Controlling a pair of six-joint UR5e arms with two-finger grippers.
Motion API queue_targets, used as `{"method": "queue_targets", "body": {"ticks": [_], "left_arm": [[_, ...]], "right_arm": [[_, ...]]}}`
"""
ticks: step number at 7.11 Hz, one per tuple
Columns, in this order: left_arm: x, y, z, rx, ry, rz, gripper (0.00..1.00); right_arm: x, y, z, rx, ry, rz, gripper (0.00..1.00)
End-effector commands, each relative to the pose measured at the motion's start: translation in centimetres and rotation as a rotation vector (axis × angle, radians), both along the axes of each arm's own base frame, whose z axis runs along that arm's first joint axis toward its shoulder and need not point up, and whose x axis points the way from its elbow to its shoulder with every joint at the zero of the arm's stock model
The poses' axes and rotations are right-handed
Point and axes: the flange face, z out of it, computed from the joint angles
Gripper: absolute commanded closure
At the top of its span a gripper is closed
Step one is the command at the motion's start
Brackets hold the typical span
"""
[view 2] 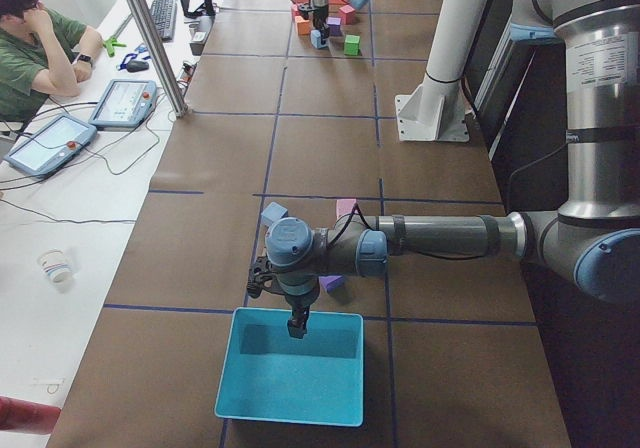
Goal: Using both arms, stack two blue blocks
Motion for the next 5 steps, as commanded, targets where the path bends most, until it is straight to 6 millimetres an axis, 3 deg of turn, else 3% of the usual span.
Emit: {"method": "queue_targets", "body": {"ticks": [1, 2, 4, 5], "left_arm": [[0.0, 0.0, -0.2, 0.004, 0.002, 0.000, 0.00], [0.0, -0.1, -0.4, 0.009, 0.002, 0.000, 0.00], [0.0, -0.1, -0.6, 0.012, 0.002, 0.000, 0.00], [0.0, -0.1, -0.6, 0.012, 0.002, 0.000, 0.00]], "right_arm": [[-1.9, -3.2, -6.3, -0.060, -0.093, 0.104, 0.83], [-5.7, -4.4, -11.5, -0.183, -0.130, 0.213, 0.83], [-16.2, -4.6, -24.1, -0.324, -0.092, 0.366, 0.81], [-21.5, -5.4, -29.2, -0.352, -0.083, 0.443, 0.81]]}}
